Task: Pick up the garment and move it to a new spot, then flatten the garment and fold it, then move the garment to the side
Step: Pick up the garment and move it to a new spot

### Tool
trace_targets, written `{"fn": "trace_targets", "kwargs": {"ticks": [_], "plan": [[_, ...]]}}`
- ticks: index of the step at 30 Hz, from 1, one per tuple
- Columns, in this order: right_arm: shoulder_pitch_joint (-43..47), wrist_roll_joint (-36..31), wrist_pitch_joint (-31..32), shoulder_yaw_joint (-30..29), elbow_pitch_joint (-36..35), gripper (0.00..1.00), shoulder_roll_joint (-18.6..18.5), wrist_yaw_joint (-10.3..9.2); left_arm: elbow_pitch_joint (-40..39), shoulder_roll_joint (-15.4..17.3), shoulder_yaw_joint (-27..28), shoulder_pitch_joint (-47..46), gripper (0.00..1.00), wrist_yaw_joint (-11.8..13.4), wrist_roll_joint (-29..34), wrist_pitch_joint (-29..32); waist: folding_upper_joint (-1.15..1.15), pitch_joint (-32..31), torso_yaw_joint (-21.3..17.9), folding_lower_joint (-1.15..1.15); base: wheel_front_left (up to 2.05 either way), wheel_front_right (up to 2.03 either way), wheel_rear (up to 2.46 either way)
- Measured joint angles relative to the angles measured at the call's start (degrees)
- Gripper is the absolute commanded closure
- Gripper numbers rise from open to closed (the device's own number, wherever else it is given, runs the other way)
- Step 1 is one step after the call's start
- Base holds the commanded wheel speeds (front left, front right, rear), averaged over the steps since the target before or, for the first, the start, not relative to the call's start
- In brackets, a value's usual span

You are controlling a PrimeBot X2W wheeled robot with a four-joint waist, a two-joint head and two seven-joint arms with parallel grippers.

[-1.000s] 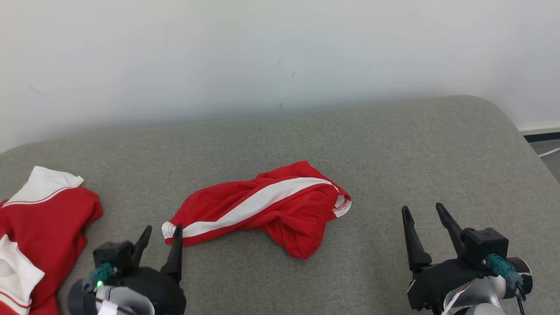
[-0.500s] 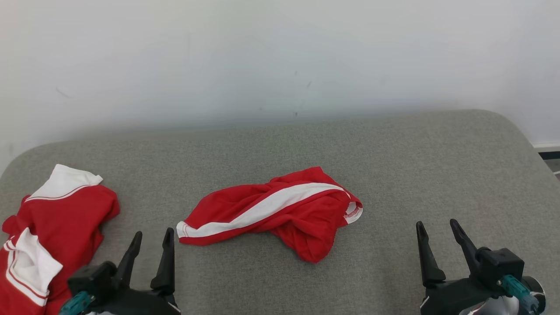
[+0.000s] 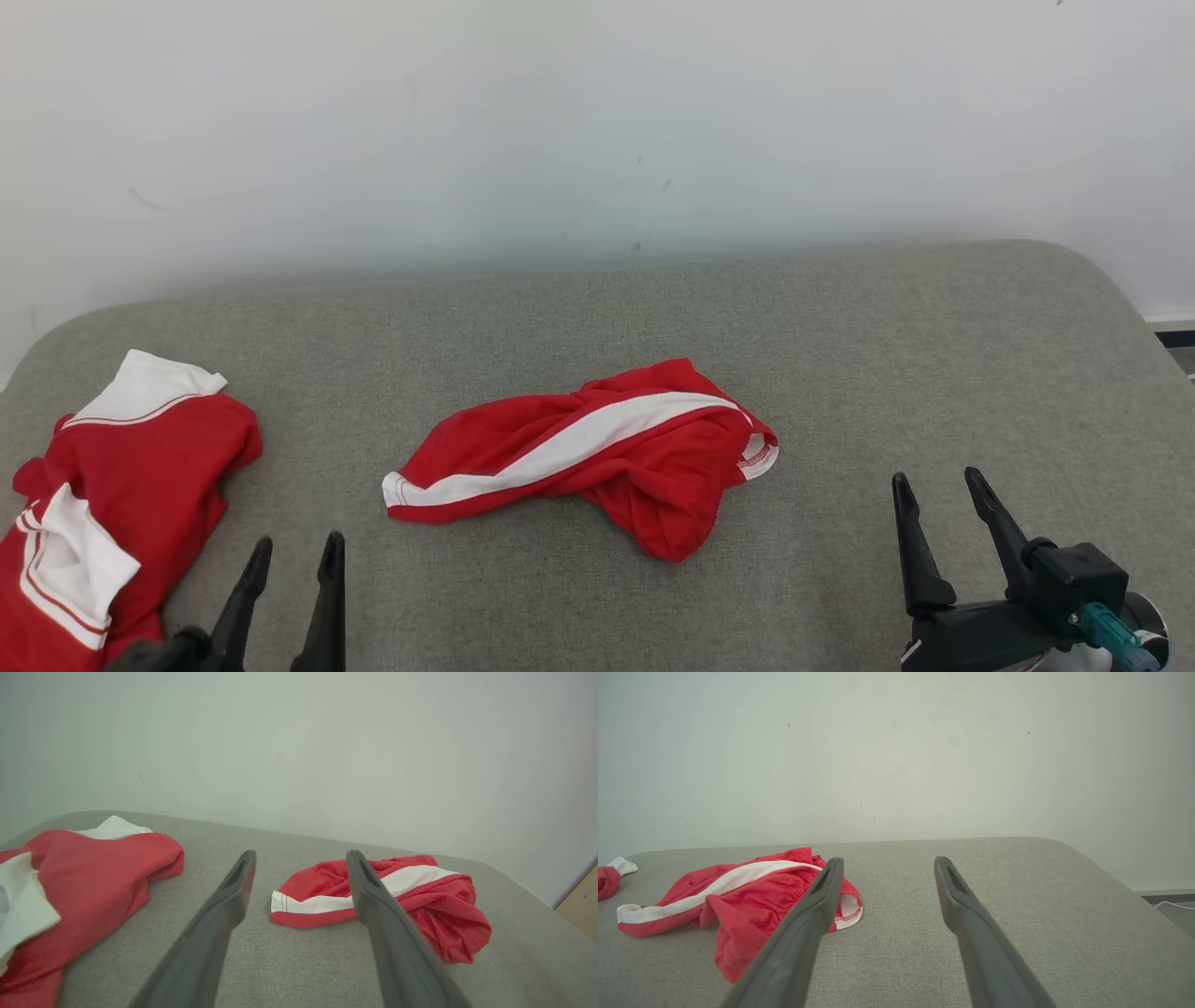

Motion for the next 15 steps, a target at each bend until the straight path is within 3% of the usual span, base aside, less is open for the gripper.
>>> {"fn": "trace_targets", "kwargs": {"ticks": [15], "plan": [[0.3,0.0,0.5,-0.2,2.5,0.0,-2.4,1.42,2.0,3.4,0.3,4.5,0.0,-0.1,-0.2,2.0,0.0,0.7,-0.6,0.0,0.0,0.0,0.0]]}}
